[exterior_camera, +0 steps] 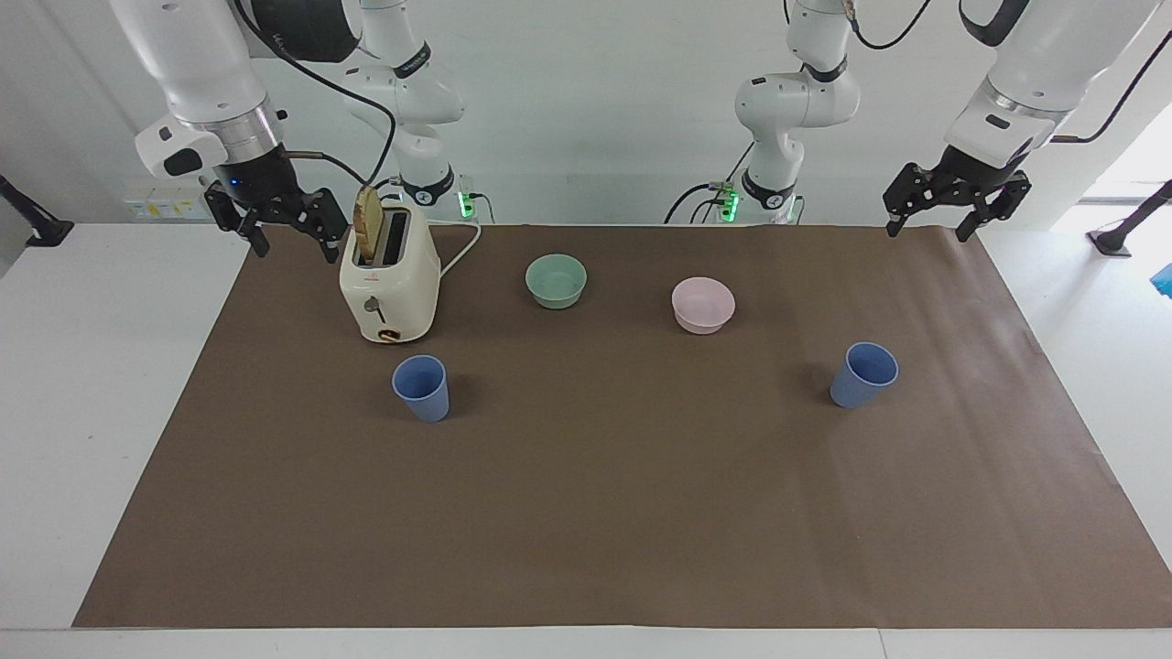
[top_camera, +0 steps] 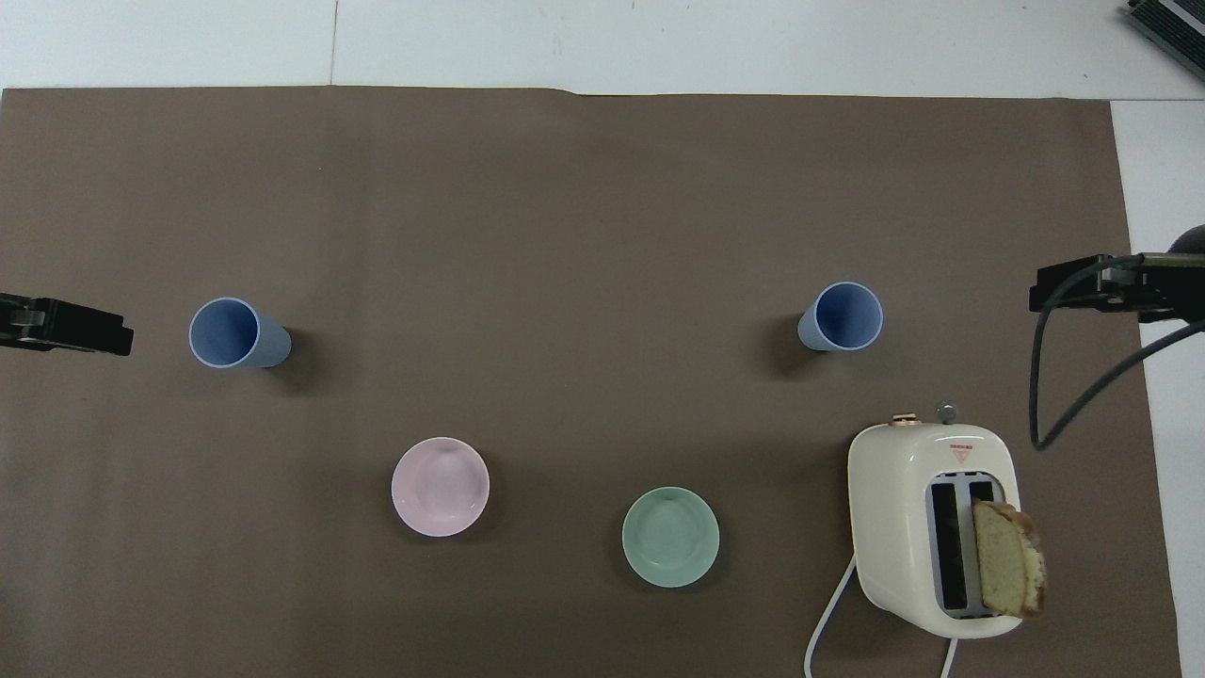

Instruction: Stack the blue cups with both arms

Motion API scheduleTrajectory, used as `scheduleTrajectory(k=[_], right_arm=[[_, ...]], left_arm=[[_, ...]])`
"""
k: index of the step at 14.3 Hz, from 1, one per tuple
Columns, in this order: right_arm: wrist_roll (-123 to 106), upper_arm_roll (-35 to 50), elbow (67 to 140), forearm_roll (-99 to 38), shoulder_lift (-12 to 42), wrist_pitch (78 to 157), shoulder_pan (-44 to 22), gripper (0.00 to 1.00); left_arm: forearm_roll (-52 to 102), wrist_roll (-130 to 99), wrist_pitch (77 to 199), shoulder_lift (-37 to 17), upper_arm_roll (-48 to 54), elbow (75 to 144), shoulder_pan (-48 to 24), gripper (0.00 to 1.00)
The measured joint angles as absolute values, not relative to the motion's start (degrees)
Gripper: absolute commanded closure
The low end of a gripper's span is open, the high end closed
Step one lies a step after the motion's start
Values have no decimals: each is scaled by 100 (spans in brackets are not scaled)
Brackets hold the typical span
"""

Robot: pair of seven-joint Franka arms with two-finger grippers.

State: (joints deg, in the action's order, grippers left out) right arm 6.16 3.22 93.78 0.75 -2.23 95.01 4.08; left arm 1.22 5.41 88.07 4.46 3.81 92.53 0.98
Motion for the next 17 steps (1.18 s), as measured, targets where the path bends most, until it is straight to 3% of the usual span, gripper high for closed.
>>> scheduleTrajectory(k=[4,8,17], right_arm=[[616,322,9378,75,-223,9501,408,0],[616,322,9378,75,-223,9501,408,0],[616,322,9378,75,-223,9501,408,0]], left_arm=[[122,532,9048,438,316,9401,123,0],[122,532,10045,348,249,10192,454,0],[122,-161,11729,-666,294,10975,689,0]])
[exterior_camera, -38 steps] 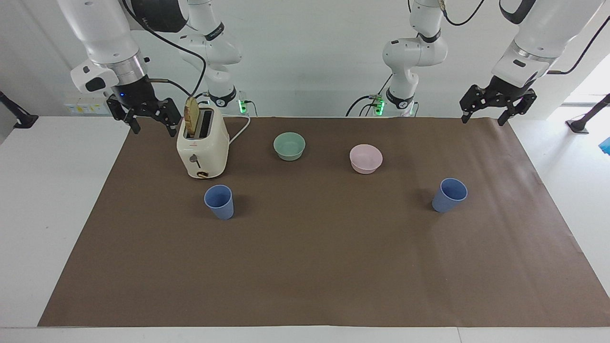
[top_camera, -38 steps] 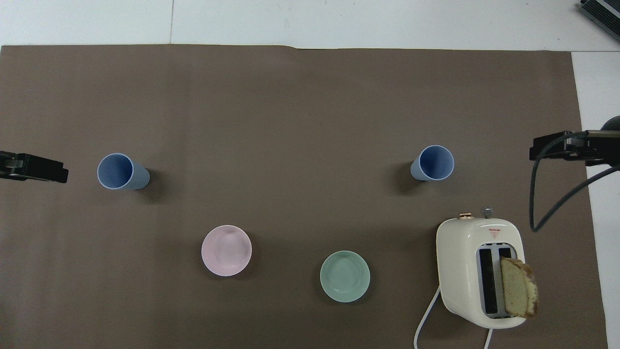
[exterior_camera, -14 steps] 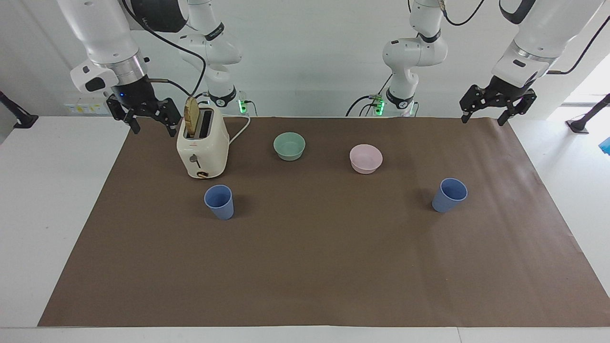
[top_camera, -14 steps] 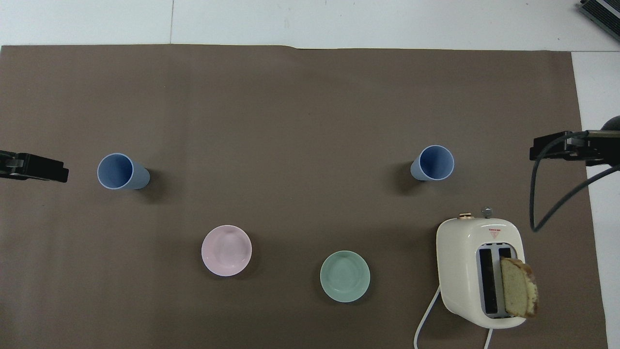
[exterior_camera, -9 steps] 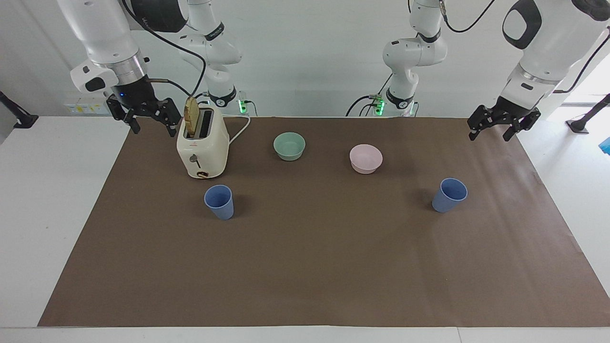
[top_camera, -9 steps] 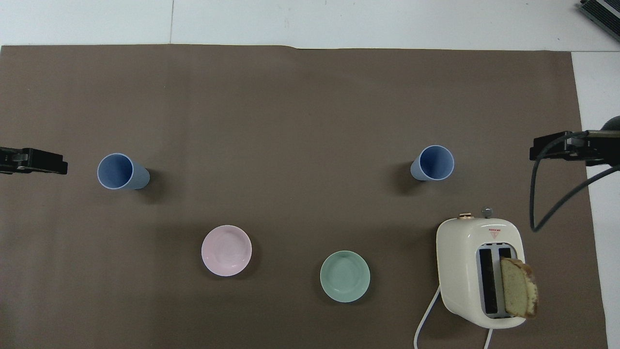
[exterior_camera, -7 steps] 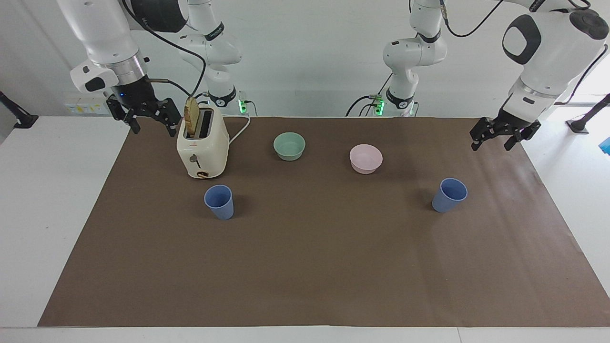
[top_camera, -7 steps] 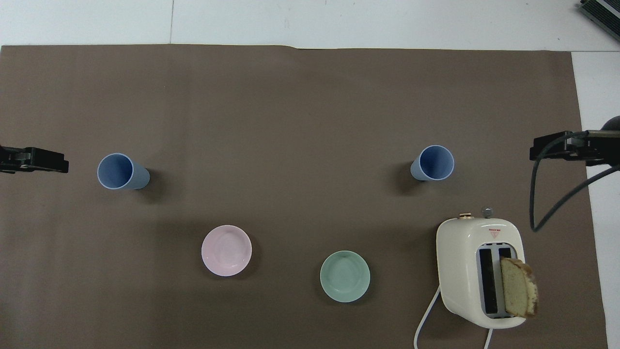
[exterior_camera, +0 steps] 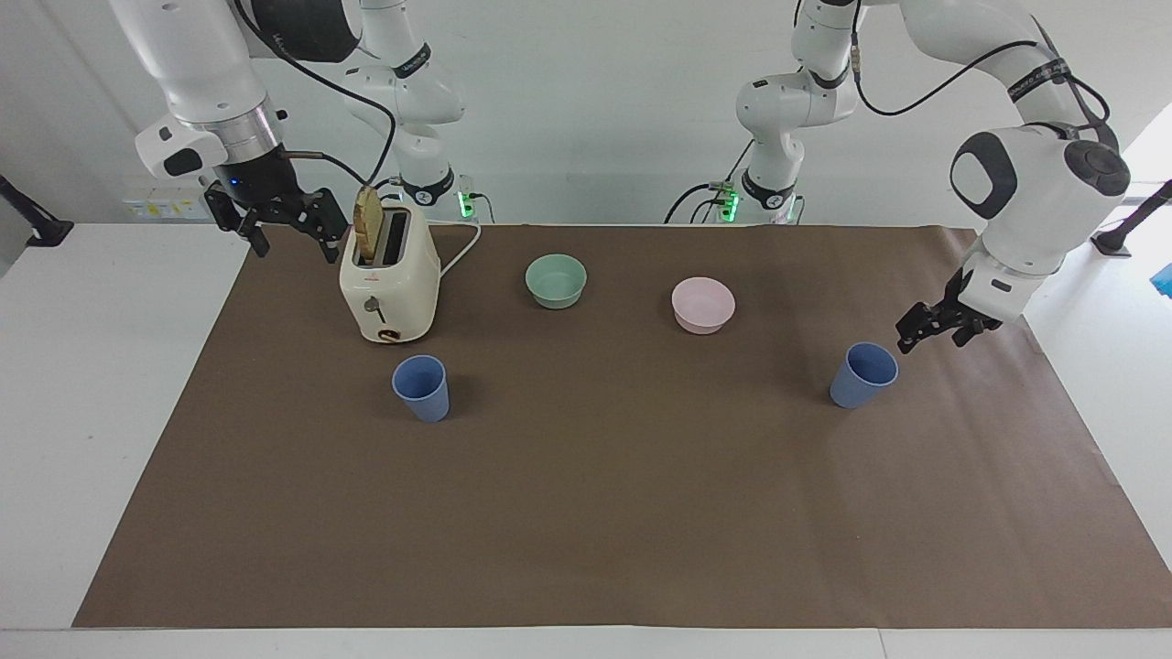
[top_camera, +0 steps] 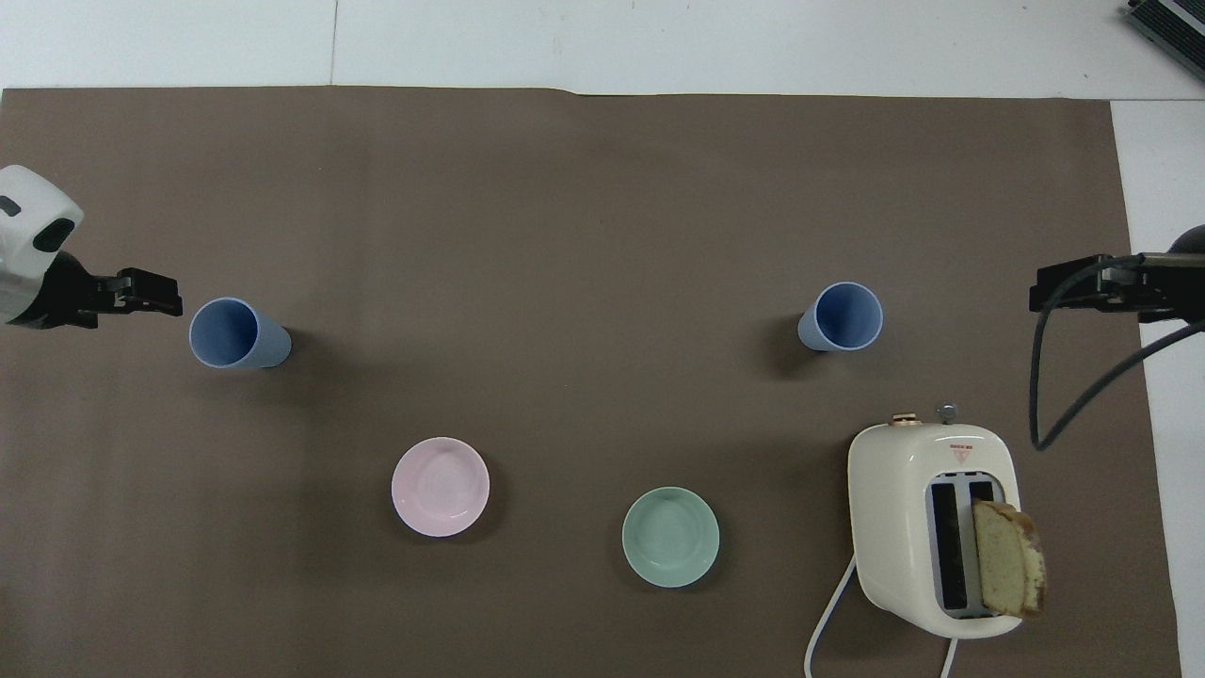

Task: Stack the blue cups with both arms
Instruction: 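Reach the left gripper to the blue cup and grasp it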

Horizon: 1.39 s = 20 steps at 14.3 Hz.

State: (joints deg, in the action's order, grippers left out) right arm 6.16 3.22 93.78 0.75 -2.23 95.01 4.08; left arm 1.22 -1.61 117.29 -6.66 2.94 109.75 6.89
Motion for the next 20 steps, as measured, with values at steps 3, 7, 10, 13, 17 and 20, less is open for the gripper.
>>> scheduleTrajectory(k=[3,7,10,13,17,20], right_arm=[[616,322,9378,75,-223,9501,408,0],[616,322,9378,75,-223,9501,408,0],[616,322,9378,75,-223,9501,408,0],[616,322,9378,75,-223,9501,408,0],[616,322,9378,75,-223,9501,408,0],[616,322,9378,75,-223,9501,408,0]], left_arm=[[122,-325,12138,-811,326,11291,664,0],[122,-483,12202,-902,343,11405,618,24],[122,-560,12216,-902,358,11452,617,100],[122,-563,12258,-902,358,11450,617,100],[179,-568,12287,-896,379,11259,612,100],[399,-573,11994,-872,383,10940,610,100]])
